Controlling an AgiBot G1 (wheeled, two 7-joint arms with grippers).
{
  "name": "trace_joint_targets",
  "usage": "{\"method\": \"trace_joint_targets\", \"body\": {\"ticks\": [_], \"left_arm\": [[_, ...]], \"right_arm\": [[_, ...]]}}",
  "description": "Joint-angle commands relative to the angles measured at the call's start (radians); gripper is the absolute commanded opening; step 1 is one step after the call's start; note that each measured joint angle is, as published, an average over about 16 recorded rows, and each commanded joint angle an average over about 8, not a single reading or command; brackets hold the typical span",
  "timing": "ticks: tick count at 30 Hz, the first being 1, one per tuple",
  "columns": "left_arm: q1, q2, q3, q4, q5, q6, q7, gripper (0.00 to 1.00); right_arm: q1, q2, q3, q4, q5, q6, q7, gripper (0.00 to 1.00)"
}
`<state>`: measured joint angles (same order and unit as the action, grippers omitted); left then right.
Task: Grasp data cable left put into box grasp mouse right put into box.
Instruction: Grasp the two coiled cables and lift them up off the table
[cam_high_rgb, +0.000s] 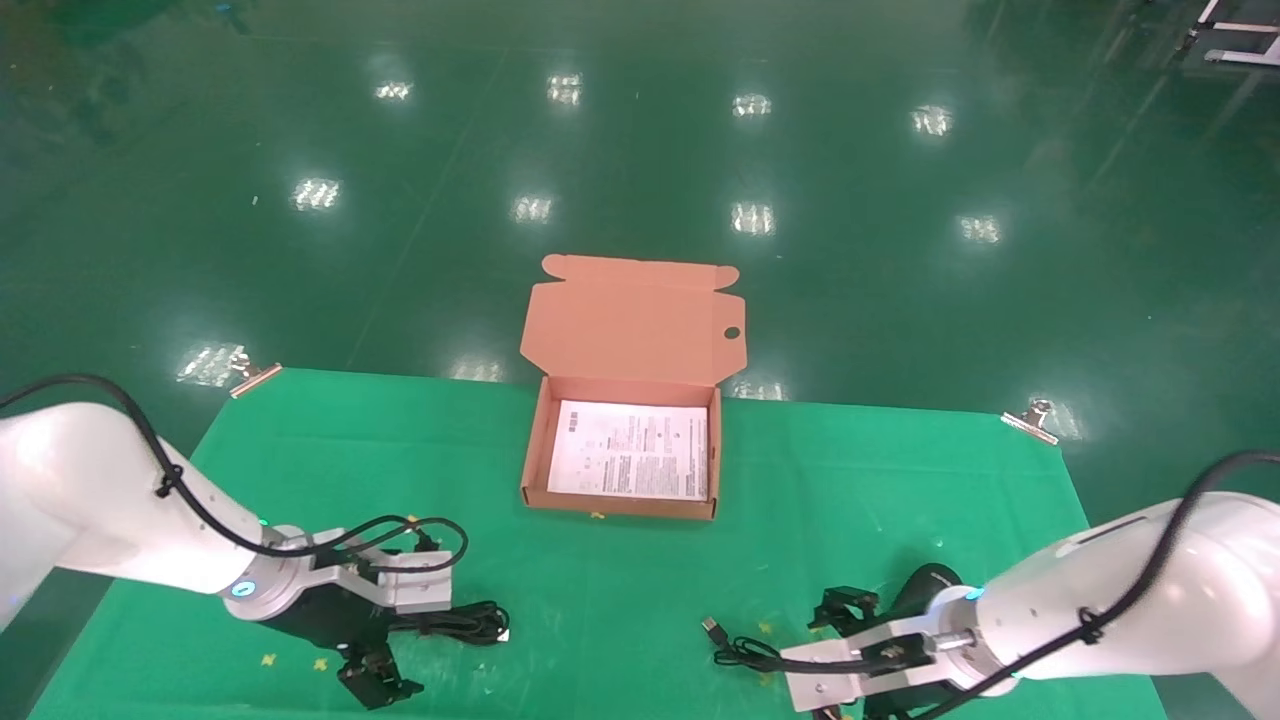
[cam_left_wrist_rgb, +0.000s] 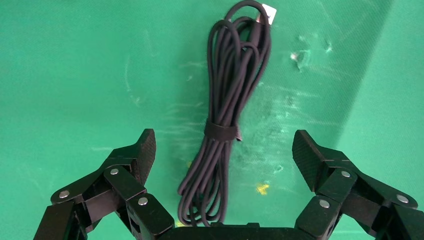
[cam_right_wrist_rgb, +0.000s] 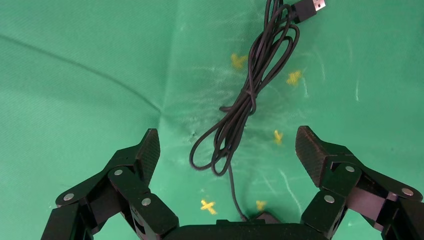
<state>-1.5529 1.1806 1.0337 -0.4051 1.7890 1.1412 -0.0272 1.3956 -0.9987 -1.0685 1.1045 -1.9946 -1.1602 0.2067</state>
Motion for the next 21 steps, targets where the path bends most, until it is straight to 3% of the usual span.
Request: {"method": "trace_joint_targets", "body": {"ticks": [1, 11, 12, 14, 19, 21], "left_arm": [[-0.006, 0.01, -0.003, 0.032, -0.003, -0.009, 0.014, 1.0], [-0.031, 0.056, -0.004, 0.139, -0.002, -0.035, 0.087, 1.0], [-0.033, 0.059, -0.004, 0.149, -0.003, -0.037, 0.092, 1.0], [-0.035, 0.063, -0.005, 0.167, -0.004, -0.042, 0.102, 0.96], [-0.041, 0.072, -0.007, 0.202, -0.006, -0.05, 0.117, 0.35], [-0.043, 0.074, -0.007, 0.21, -0.007, -0.051, 0.12, 0.1]], "right_arm": [[0.002, -0.013, -0.001, -0.017, 0.0, 0.003, -0.004, 1.0], [-0.002, -0.055, -0.009, -0.099, -0.021, 0.04, -0.022, 1.0], [-0.003, -0.057, -0.01, -0.104, -0.025, 0.047, -0.022, 0.92], [-0.006, -0.06, -0.009, -0.11, -0.032, 0.061, -0.021, 0.67], [-0.014, -0.062, -0.006, -0.12, -0.041, 0.094, -0.02, 0.05], [-0.016, -0.062, -0.004, -0.122, -0.042, 0.103, -0.019, 0.0]]}}
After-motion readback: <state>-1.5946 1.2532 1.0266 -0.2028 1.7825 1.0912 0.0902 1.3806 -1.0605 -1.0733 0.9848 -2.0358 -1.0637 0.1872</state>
